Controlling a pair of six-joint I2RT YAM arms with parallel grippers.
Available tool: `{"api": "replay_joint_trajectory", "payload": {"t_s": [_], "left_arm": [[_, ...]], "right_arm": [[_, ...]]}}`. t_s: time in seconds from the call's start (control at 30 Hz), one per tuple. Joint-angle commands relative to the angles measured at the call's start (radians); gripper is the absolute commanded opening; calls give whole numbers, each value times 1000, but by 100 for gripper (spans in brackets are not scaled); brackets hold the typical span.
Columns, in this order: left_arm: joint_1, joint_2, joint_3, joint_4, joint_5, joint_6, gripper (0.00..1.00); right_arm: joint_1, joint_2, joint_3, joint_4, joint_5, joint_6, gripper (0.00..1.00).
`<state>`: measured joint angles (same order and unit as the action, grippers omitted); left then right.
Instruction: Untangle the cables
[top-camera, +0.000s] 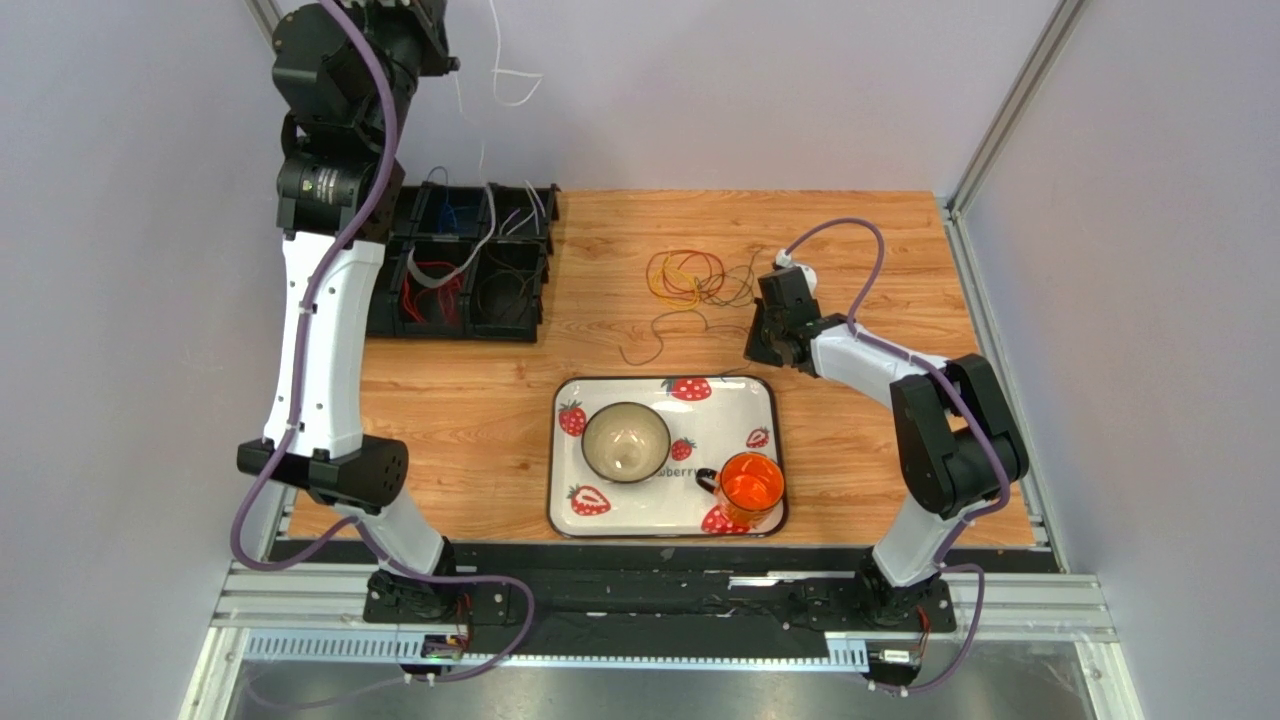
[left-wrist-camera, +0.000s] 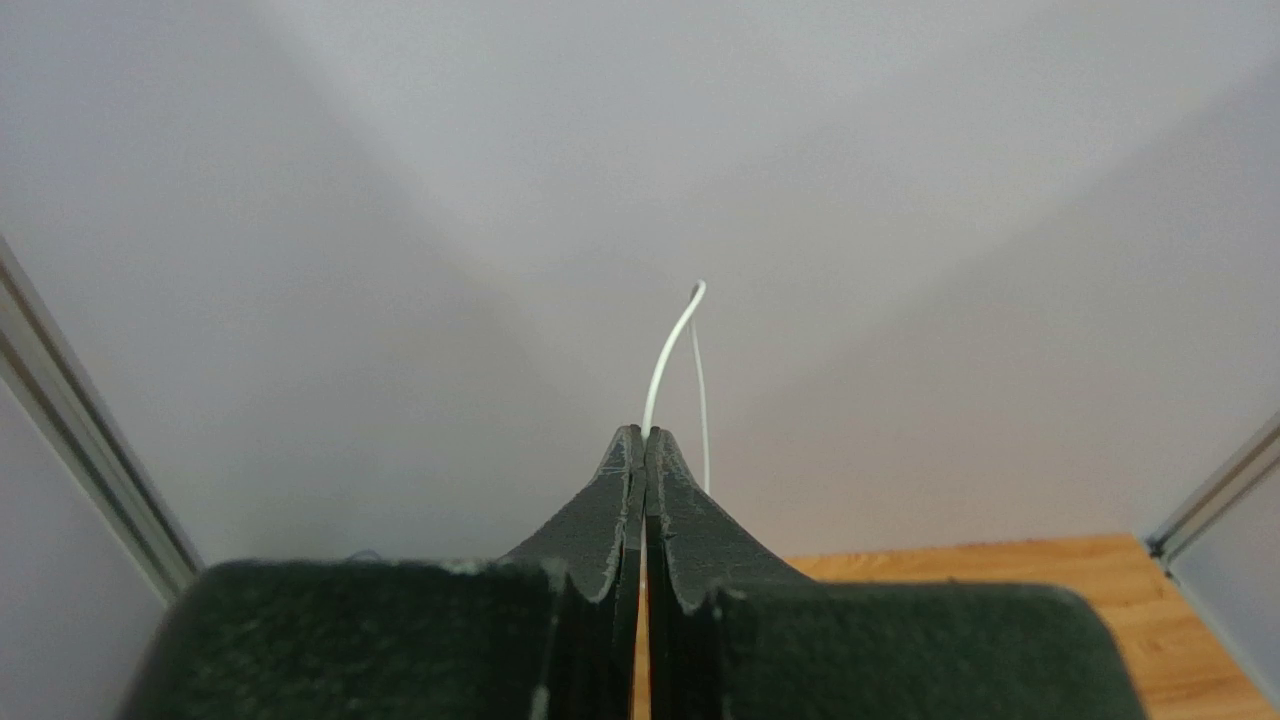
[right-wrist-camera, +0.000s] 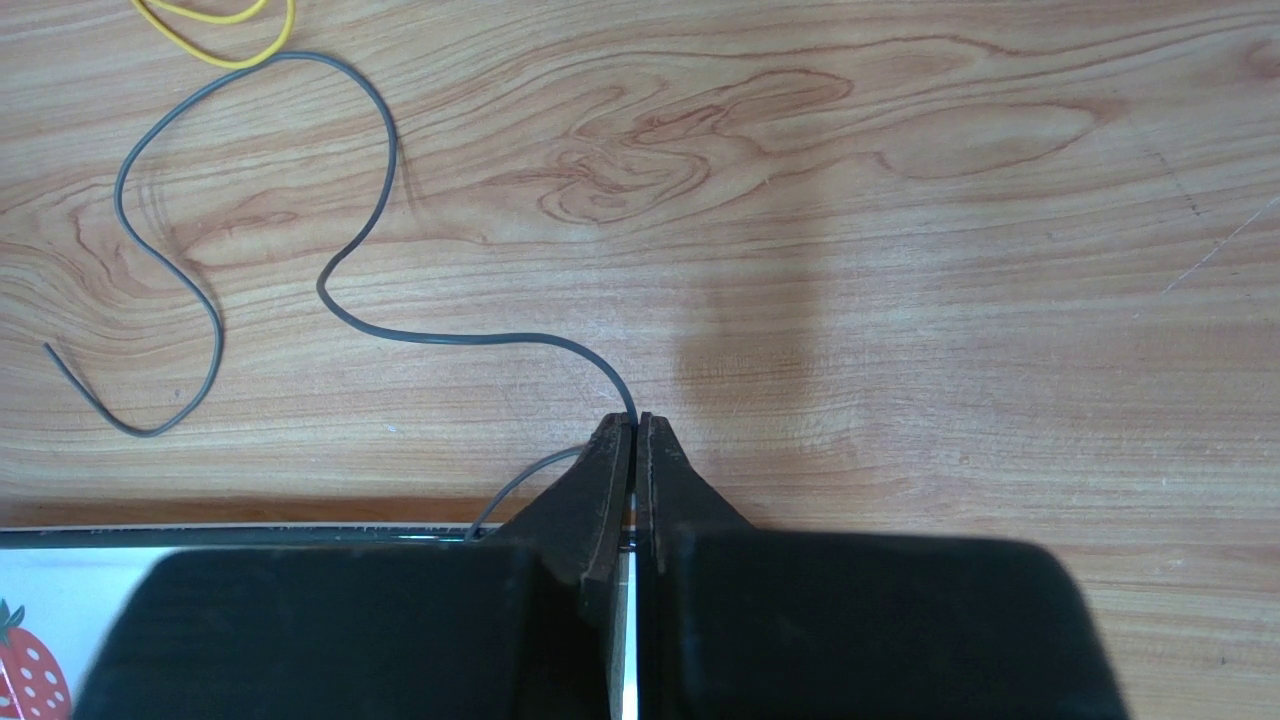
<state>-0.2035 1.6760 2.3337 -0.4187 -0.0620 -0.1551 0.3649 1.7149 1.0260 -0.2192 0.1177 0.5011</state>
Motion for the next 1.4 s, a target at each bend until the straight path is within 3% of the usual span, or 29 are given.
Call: {"api": "replay_joint_trajectory", "payload": {"t_s": [0.0, 0.2, 0.33, 0.57, 1.0, 1.27, 1.37], "left_arm": [[33, 17, 38, 225, 2, -43, 0], [58, 91, 0, 456, -97, -11, 0], [91, 177, 9, 527, -128, -66, 0], [124, 350, 156, 618, -99, -129, 0], [144, 324, 93, 765, -72, -201, 0], [162, 311, 108, 880, -25, -379, 0], [194, 340, 156, 879, 8, -544, 0]], "right_arm": [[-3, 3, 23, 46, -15, 10, 0], [-3, 3, 23, 47, -16, 10, 0], [-3, 5, 20, 55, -27, 10, 0], [-3, -8, 3, 80, -39, 7, 0], [-3, -6, 2, 86, -46, 8, 0], [-3, -5, 0, 87, -49, 8, 0], [-4, -8, -1, 90, -47, 10, 0]]}}
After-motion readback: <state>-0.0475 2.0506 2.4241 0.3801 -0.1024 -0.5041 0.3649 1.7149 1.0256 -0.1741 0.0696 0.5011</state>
